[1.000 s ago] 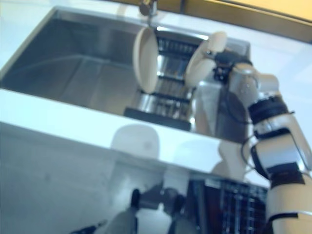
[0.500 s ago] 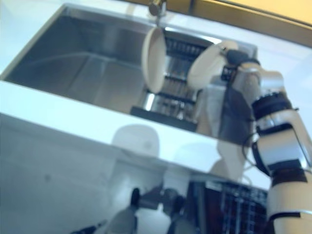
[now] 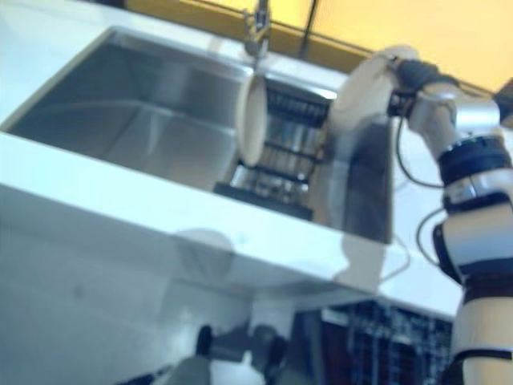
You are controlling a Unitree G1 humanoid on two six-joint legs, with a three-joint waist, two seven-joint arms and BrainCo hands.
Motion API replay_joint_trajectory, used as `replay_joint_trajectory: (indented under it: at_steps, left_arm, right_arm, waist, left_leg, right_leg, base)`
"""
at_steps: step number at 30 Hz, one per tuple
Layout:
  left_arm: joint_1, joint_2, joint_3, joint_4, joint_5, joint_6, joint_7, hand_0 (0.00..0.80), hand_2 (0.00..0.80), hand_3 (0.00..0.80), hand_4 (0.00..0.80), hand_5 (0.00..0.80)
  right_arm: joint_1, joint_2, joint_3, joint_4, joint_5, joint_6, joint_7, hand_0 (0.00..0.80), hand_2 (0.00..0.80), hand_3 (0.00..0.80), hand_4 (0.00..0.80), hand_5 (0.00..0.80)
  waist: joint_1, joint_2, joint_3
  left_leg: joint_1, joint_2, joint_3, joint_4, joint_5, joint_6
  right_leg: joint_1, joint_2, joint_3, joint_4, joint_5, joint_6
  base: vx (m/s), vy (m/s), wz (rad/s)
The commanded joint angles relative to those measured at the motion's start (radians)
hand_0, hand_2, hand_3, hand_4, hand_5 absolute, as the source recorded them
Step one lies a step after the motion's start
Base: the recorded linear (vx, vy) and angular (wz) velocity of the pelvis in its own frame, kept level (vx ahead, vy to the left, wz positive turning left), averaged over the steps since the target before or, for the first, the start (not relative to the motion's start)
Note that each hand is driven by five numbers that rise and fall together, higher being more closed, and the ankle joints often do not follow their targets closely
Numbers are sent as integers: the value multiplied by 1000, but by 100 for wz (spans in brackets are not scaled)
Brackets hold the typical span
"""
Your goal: Take plates into dishwasher
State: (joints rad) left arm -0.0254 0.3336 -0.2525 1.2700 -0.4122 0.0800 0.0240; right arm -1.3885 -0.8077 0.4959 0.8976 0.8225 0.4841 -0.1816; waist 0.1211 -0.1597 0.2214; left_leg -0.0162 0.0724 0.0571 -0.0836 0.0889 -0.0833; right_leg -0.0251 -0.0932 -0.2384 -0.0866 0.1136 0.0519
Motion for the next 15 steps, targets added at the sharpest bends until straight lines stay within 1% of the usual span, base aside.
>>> replay_joint_trajectory:
  at_steps: [1, 4, 6, 10, 15]
  left_arm:
    - [33, 23, -16, 34, 34, 13, 16, 0, 0, 0, 0, 0]
    - [40, 26, -14, 41, 39, 12, 12, 0, 0, 0, 0, 0]
    - [40, 27, -11, 44, 44, 12, 9, 0, 0, 0, 0, 0]
    - [41, 27, -8, 53, 69, 11, -1, 0, 0, 0, 0, 0]
    - [26, 29, -13, 43, 81, 18, -2, 0, 0, 0, 0, 0]
  right_arm:
    - [-157, -110, 159, -25, -82, -59, 59, 800, 800, 800, 800, 800]
    - [-184, -146, 191, -31, -119, -65, 93, 800, 800, 800, 800, 800]
    - [-192, -152, 204, -35, -148, -67, 101, 800, 800, 800, 800, 800]
    - [-227, -180, 269, -42, -208, -62, 131, 800, 800, 800, 800, 800]
    - [-262, -219, 315, -48, -222, -35, 172, 800, 800, 800, 800, 800]
  waist:
    - [-1, -5, -116]
    - [-12, -5, -141]
    - [-16, -5, -148]
    - [-35, -7, -171]
    - [-61, -8, -197]
  left_leg:
    - [28, -14, 12, -4, -47, 2]
    - [47, -13, 24, -4, -55, 2]
    - [52, -12, 29, -4, -57, 2]
    - [72, -8, 53, -4, -61, 4]
    - [93, -8, 75, -4, -69, 9]
  right_leg:
    - [57, -52, 8, -1, -2, 87]
    - [72, -49, 16, -1, -8, 87]
    - [75, -48, 19, -1, -9, 87]
    - [83, -49, 32, -1, -7, 89]
    - [87, -46, 58, -1, -4, 89]
  base:
    - [58, -14, -9]
    - [12, -14, -8]
    - [-30, -5, -7]
    - [-45, 3, -13]
    - [-20, 6, -16]
